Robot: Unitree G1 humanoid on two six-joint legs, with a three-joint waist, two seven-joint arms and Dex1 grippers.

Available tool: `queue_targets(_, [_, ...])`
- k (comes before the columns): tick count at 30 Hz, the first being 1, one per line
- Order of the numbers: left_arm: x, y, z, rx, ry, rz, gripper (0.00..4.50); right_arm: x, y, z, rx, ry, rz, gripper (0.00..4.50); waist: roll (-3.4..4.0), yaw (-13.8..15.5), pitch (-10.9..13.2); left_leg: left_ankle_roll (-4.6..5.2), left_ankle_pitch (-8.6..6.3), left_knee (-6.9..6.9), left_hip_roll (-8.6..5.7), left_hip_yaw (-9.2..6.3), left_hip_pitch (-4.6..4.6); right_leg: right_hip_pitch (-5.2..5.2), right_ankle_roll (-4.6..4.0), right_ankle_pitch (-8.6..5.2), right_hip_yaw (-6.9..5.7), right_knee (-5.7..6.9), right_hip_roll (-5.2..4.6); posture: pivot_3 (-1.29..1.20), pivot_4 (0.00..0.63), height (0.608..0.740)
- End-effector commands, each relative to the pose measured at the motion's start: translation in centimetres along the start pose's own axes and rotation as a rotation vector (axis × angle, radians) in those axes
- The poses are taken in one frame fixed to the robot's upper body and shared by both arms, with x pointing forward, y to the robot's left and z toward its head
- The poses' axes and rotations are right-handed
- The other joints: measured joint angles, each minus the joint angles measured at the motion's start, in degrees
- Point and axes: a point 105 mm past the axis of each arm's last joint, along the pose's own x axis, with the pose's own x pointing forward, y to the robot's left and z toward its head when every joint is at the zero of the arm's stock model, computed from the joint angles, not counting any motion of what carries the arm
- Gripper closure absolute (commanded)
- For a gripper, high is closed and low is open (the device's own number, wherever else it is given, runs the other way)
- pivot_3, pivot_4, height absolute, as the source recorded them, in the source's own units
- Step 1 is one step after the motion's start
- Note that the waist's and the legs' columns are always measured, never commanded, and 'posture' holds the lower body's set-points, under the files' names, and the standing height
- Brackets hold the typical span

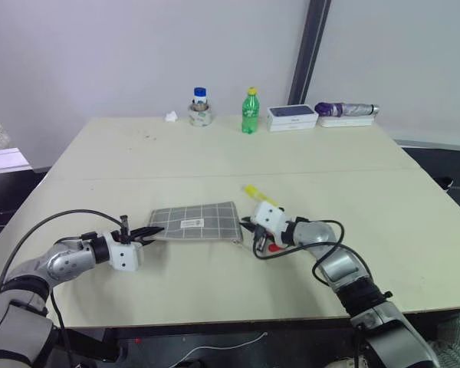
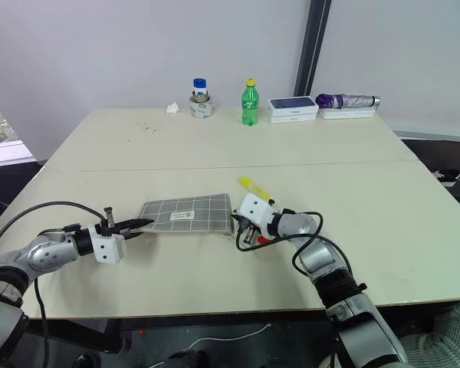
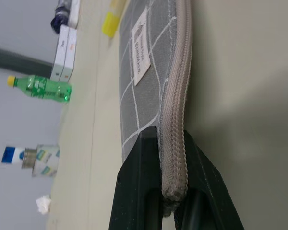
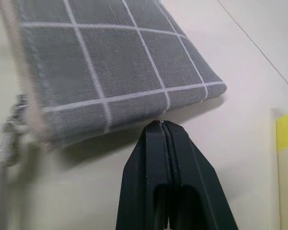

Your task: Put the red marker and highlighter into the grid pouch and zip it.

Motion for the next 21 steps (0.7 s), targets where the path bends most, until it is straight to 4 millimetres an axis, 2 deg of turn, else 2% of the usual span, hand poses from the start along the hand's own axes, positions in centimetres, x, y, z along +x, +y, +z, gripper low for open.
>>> queue_targets(1, [-0.7, -0.1, -0.2, -0.069, 0.009, 0.031, 4.5, -1.6, -2.3, 3.7, 0.021, -0.144, -0.065, 2.67, 0.0, 0.0, 0.0, 0.0, 0.0, 0.0, 0.0, -0.01, 0.0, -0.01, 0.0, 0.0, 0.0, 0.0, 0.0, 0.0, 0.15, 0.74])
queue_targets(4, [-1.5, 0.8, 0.3, -0.107, -0.007, 0.102, 4.5, -3.9, -3.9, 5.7, 0.105, -0.234, -0.087, 1.21, 0.0, 0.0, 0.0, 0.0, 0.0, -0.01, 0.04, -0.06, -0.01, -0.03, 0.0, 0.0, 0.03, 0.0, -0.01, 0.0, 0.15, 0.74])
queue_targets(6, [-1.9, 1.1, 0.5, -0.139, -0.009, 0.139, 4.5, -4.7, -3.2, 5.7, 0.133, -0.232, -0.035, 0.26, 0.0, 0.0, 0.0, 0.0, 0.0, -0.02, 0.14, -0.19, -0.02, -0.02, 0.0, 0.0, 0.03, -0.02, -0.02, 0.0, 0.15, 0.74])
queue_targets(7, [-2.1, 1.2, 0.5, -0.157, -0.005, 0.152, 4.5, -4.8, -2.4, 5.4, 0.154, -0.219, -0.003, 0.03, -0.01, 0.1, 0.0, 0.01, -0.01, -0.02, 0.15, -0.21, -0.02, 0.0, 0.0, 0.0, 0.04, -0.03, -0.03, 0.0, 0.15, 0.74])
queue_targets(10, [-2.2, 1.4, 1.1, -0.197, -0.015, 0.198, 4.5, -5.1, 0.5, 5.0, 0.195, -0.191, 0.091, 0.03, -0.03, 0.1, 0.0, 0.02, -0.01, -0.01, 0.15, -0.27, -0.01, 0.06, -0.01, 0.0, -0.01, -0.05, -0.01, 0.0, 0.15, 0.74])
queue_targets(15, [-2.3, 1.7, 2.3, -0.241, -0.024, 0.261, 4.5, -4.2, 3.5, 5.2, 0.264, -0.197, 0.127, 0.03, -0.02, -0.1, 0.0, 0.02, -0.01, 0.0, 0.16, -0.28, -0.01, 0.01, -0.01, 0.0, 0.03, 0.0, 0.0, 0.0, 0.15, 0.74])
queue_targets(17, [-2.4, 2.0, 2.5, -0.252, -0.015, 0.284, 4.5, -3.9, 4.0, 5.2, 0.285, -0.196, 0.129, 0.03, -0.02, 0.0, 0.0, 0.02, -0.01, 0.0, 0.16, -0.3, 0.0, 0.02, -0.01, 0.0, 0.04, 0.01, 0.01, 0.0, 0.15, 0.74])
queue_targets(21, [-2.5, 3.0, 2.8, -0.264, 0.004, 0.343, 4.5, -3.8, 3.5, 5.0, 0.256, -0.176, 0.106, 0.03, -0.03, 0.2, 0.0, 0.03, -0.02, 0.03, 0.14, -0.3, 0.0, 0.05, -0.01, 0.0, 0.04, 0.0, 0.0, 0.0, 0.15, 0.74])
